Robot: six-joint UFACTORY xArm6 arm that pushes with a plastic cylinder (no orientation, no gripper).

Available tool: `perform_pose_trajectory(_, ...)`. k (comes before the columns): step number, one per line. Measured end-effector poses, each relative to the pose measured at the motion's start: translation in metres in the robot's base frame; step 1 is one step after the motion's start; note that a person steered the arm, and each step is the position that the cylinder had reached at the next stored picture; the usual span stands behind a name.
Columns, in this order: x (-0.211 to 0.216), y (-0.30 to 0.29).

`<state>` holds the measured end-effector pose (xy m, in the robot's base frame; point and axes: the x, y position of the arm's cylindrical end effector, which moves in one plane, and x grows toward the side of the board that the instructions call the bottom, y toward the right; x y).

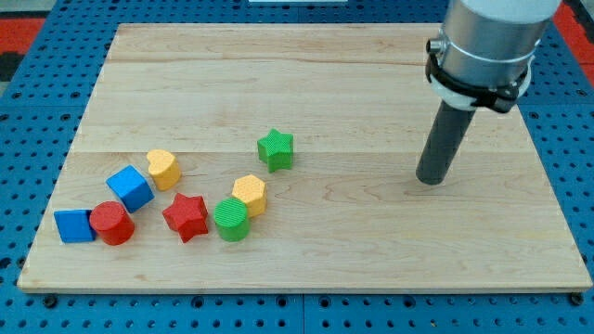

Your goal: Move the green star to the top left of the yellow hexagon

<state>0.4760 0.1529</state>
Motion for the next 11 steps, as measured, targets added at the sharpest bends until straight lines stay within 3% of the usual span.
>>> perform_pose_trajectory(1, -0.023, -0.002)
perform_pose_trajectory(2, -0.020, -0.037)
perform_pose_trajectory(3, -0.003, -0.059)
perform_pose_trajectory(5, 0.076, -0.098)
perform_pose_trajectory(6, 0.070, -0.123)
perform_pose_trajectory(7, 0.036, -0.164)
perform_pose_trajectory(9, 0.001, -0.191)
perform_pose_trajectory(11, 0.001, -0.220)
